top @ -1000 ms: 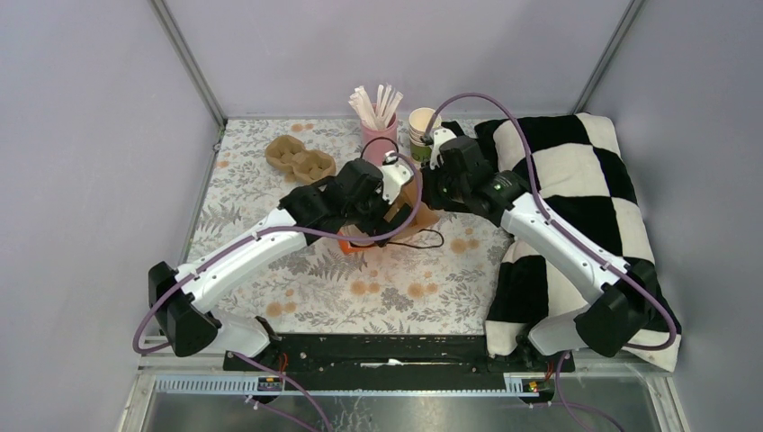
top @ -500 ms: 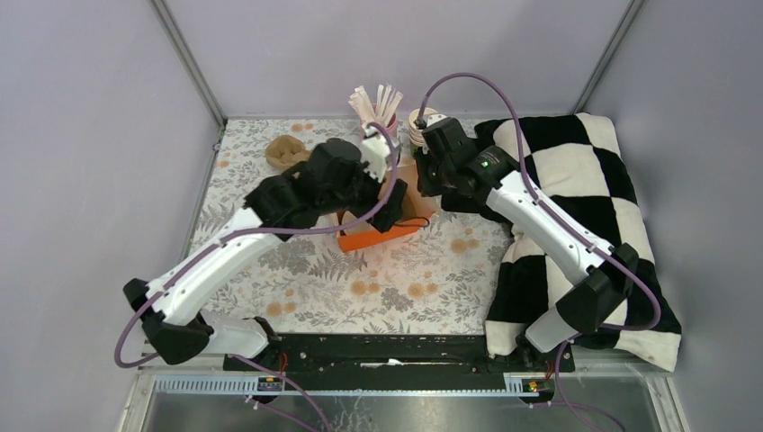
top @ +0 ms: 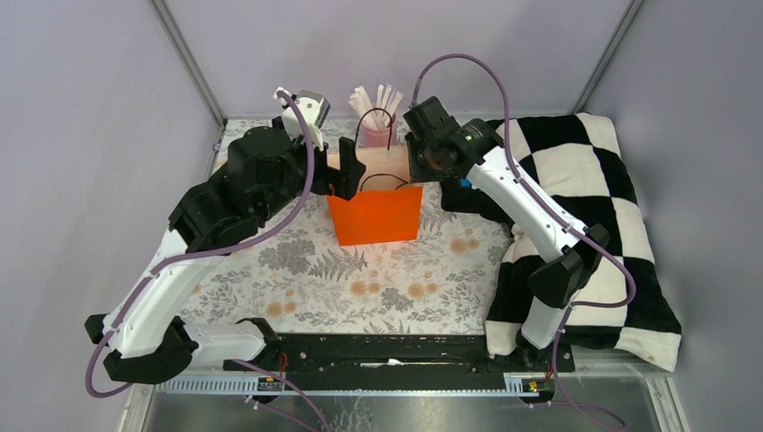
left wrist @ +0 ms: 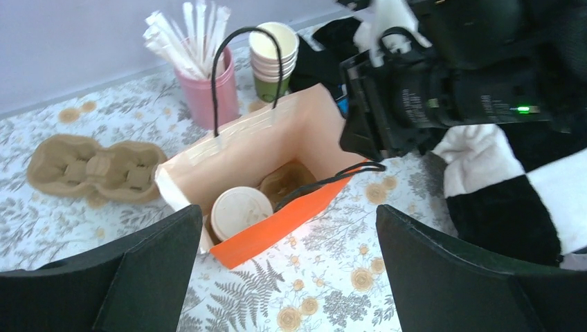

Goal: Pack the takeout coffee

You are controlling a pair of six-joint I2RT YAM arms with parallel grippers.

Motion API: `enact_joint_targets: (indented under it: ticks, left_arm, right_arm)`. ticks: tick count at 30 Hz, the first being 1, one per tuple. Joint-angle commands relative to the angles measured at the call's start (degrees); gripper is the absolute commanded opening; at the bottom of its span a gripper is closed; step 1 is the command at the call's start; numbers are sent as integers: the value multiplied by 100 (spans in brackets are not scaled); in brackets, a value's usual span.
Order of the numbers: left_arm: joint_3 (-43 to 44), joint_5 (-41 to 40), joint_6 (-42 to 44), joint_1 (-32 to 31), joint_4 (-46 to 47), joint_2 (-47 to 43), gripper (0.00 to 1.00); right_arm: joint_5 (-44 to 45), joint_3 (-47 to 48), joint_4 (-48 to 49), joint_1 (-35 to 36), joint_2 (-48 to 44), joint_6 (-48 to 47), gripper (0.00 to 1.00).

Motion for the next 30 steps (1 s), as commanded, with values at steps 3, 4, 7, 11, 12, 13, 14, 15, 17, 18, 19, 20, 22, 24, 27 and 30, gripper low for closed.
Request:
enact_joint_targets:
  ticks: [3, 4, 7, 11, 12, 13, 14, 15, 17, 18, 19, 20, 22, 24, 27, 30]
  left_arm:
    - [170, -679, -217, 98, -233, 131, 99]
    - [179, -719, -237, 120, -260, 136, 99]
    - [295, -1017, -457, 234, -480, 249, 99]
    - [536, -780, -869, 823, -1030, 598, 99]
    - [576, -562, -972, 1060, -1155, 694, 99]
    - [601, -292, -1042, 1268, -1249, 772, 99]
    - [591, -67, -1122, 1471, -1254, 821, 99]
    - [570, 145, -1180, 1648, -1208, 840, 99]
    - [522, 537, -1270, 2016, -989, 843, 99]
    - [510, 777, -1327, 2234, -859, 862, 99]
    - [521, 1032, -1398, 2509, -710, 905, 99]
    - [537, 1327, -1471, 2776, -551, 973, 99]
    - [604, 1827, -1616, 3254, -235, 1182, 98]
    - [632, 2156, -1693, 3434, 146, 1422, 94]
    - [632, 2448, -1614, 3484, 875, 1836, 88]
    - [730, 2570, -1471, 3485, 1421, 2375, 78]
  right_arm:
    - [-41, 562, -847, 192, 77, 722, 30]
    - [-50, 539, -872, 211, 53, 770, 30]
    - [-122, 426, -777, 282, -80, 856, 30]
    - [80, 524, -588, 302, -259, 744, 47]
    - [122, 620, -544, 303, -297, 689, 51]
    - [132, 691, -496, 302, -343, 619, 54]
    - [153, 742, -447, 297, -401, 568, 58]
    - [183, 797, -393, 294, -453, 511, 62]
    - [296, 873, -288, 294, -588, 373, 68]
    - [387, 938, -263, 286, -648, 321, 73]
    - [466, 977, -259, 279, -710, 261, 75]
    - [509, 1026, -251, 270, -761, 192, 77]
    - [577, 1070, -240, 250, -891, 52, 79]
    - [632, 1026, -245, 249, -1070, -86, 79]
    - [757, 703, -123, 247, -1488, -232, 80]
    - [995, 165, 110, 249, -2063, -405, 82]
